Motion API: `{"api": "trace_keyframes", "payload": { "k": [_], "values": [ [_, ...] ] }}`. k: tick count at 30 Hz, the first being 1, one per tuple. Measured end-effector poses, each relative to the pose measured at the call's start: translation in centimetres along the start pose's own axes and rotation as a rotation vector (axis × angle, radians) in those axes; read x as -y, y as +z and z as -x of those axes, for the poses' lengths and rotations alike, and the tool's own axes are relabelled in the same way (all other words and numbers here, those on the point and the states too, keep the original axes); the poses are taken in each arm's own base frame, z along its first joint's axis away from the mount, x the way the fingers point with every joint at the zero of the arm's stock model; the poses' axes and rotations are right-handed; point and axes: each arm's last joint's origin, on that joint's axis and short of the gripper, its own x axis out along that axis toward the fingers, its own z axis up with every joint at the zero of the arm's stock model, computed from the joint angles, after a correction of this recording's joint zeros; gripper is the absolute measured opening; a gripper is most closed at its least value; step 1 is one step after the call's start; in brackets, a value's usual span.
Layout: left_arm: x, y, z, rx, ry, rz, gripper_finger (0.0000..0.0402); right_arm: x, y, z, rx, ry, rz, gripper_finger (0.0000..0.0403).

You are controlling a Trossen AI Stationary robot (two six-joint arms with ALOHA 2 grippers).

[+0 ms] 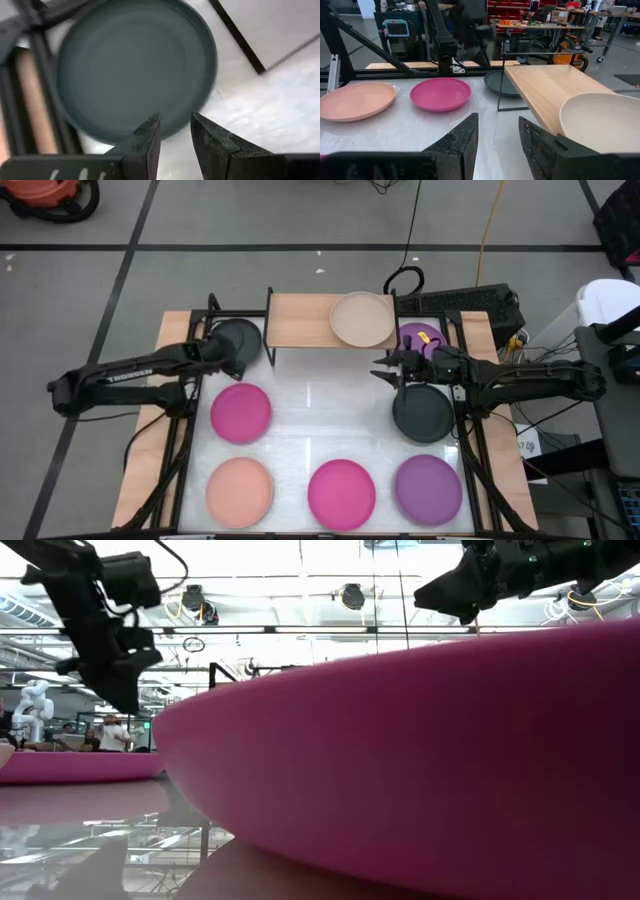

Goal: Place and stack plates onto a shelf
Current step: Stack the left black plate on the gray plate on the shelf

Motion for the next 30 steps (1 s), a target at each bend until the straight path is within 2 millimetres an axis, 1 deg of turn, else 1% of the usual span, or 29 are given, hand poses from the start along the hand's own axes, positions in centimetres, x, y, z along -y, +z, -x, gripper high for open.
{"api": "trace_keyframes", "payload": {
  "k": [4, 10, 20, 27, 30],
  "values": [
    [1.0, 0.3, -1.5, -0.073, -0.041, -0.078, 0.0113, 0.0, 0.1, 0.0, 0.009, 0.0, 0.002, 0.0125],
    [1.9, 0.2, -3.4, -0.14, -0.013, -0.171, 0.0113, 0.0, 0.1, 0.0, 0.007, 0.0, -0.003, 0.0125],
    [2.7, 0.2, -4.6, -0.175, -0.046, -0.266, 0.0113, 0.0, 0.1, 0.0, 0.006, 0.0, -0.006, 0.0125],
    [2.9, 0.0, -5.7, -0.205, -0.001, -0.302, 0.0113, 0.0, 0.0, 0.0, 0.005, 0.0, -0.006, 0.0125],
    [3.0, -0.2, -6.3, -0.22, 0.049, -0.32, 0.0113, 0.0, 0.0, 0.0, 0.004, 0.0, -0.006, 0.0125]
  ]
}}
